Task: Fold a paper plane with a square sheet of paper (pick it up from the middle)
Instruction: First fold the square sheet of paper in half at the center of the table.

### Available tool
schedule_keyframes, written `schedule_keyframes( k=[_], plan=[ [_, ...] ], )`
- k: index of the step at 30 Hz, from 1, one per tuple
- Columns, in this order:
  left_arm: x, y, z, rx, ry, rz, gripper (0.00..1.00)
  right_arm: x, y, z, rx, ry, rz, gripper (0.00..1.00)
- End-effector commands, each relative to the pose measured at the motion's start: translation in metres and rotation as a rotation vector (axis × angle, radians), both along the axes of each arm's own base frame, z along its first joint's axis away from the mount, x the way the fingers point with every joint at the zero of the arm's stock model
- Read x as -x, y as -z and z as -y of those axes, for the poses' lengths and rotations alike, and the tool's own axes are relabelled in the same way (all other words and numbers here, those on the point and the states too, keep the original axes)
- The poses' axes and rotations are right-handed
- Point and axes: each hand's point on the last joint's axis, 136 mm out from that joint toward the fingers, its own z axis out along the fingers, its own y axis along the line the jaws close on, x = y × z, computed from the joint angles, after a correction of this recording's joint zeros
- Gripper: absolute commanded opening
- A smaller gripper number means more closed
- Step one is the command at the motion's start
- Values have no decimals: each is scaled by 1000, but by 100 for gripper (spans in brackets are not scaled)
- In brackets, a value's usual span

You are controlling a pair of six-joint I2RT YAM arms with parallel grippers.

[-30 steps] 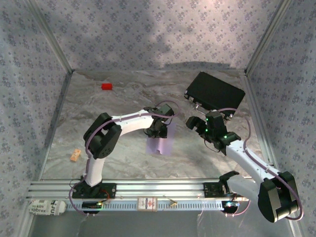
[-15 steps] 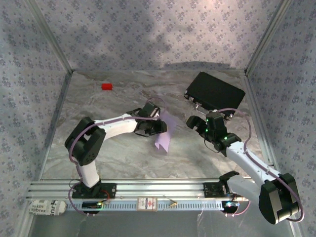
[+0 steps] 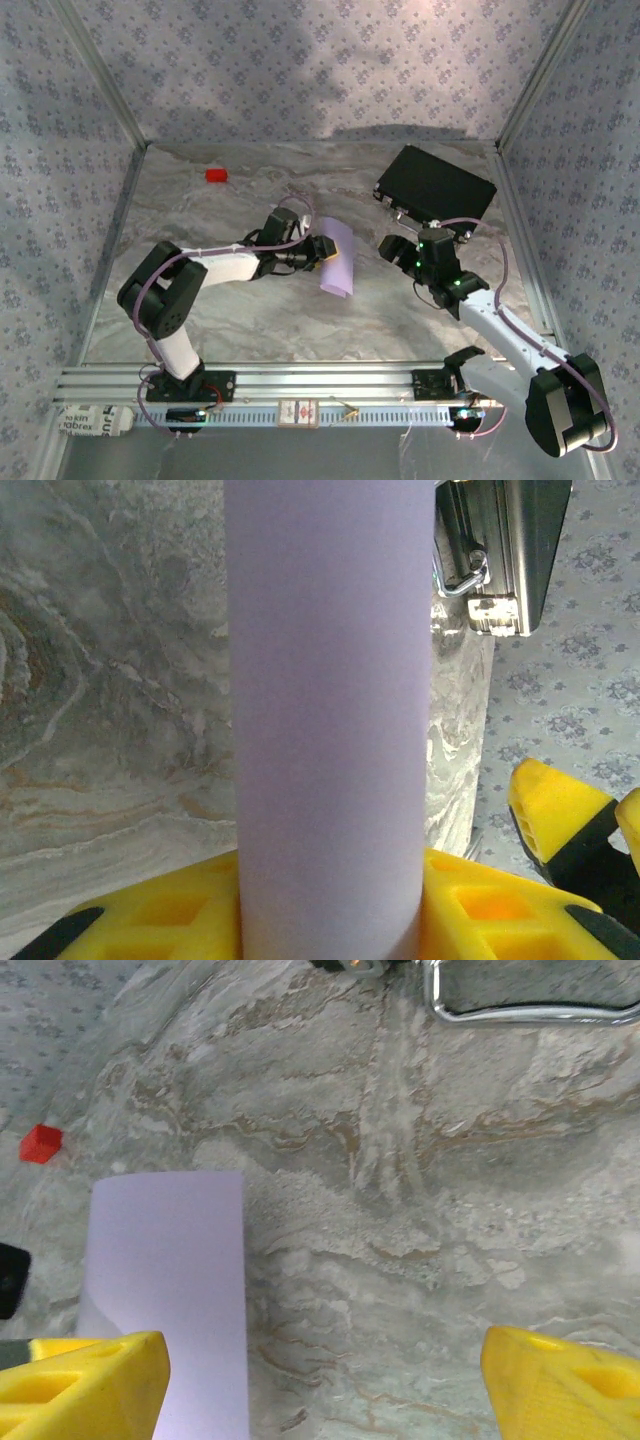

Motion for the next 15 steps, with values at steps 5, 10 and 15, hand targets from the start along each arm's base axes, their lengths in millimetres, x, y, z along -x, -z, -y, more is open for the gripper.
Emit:
schedule_keyframes(
  k=[5,10,15],
  plan=[
    [4,6,-3,36,-17,-12,40,-3,1,-42,-101,-220,-46,81],
    [9,26,-12,-54,-36,-23,40,-9,11,-53,-103,-242,-104,78],
    [11,39,-20,-131,-44,-19,40,-12,14,-61,-99,-254,-115,78]
  ],
)
